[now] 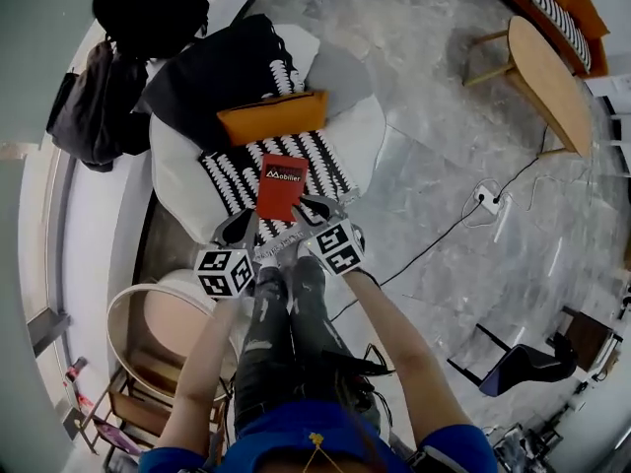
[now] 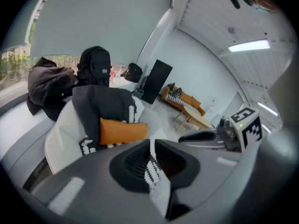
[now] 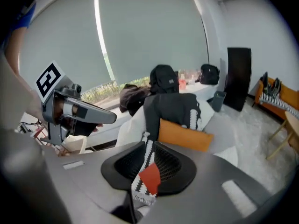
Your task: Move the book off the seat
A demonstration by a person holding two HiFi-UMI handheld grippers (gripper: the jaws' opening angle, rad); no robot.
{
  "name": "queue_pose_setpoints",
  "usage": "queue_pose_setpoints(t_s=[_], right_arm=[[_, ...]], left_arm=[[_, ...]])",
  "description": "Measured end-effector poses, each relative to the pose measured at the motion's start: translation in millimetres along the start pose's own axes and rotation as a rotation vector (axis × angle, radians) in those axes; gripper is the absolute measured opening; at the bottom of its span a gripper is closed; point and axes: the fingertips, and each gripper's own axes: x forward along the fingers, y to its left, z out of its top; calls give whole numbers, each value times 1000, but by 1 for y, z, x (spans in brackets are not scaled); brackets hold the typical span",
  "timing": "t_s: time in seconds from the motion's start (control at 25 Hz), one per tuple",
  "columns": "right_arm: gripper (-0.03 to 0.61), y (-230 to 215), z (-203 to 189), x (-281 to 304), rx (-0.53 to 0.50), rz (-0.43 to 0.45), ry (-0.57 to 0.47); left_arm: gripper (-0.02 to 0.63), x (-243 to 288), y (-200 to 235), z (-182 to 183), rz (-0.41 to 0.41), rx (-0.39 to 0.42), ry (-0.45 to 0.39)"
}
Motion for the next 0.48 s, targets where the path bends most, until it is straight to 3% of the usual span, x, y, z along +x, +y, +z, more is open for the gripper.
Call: queue_pose_setpoints(t_s=[0.04, 0.2, 0.28, 0.4, 0.48], right_arm=[[64, -8, -25, 25, 21, 9, 35], [122, -31, -130, 107, 148, 23, 163], [151, -46, -177, 146, 230, 20, 192], [218, -62, -242, 195, 359, 35, 220], [269, -69, -274, 222, 477, 49, 214]], left_arm=[[49, 22, 16, -20, 2, 4, 37], [82, 101, 72, -111, 17, 44, 173], [113, 141, 100, -154, 14, 17, 226], [221, 196, 133, -215, -3, -62, 300], [255, 224, 155, -245, -2, -62, 339]])
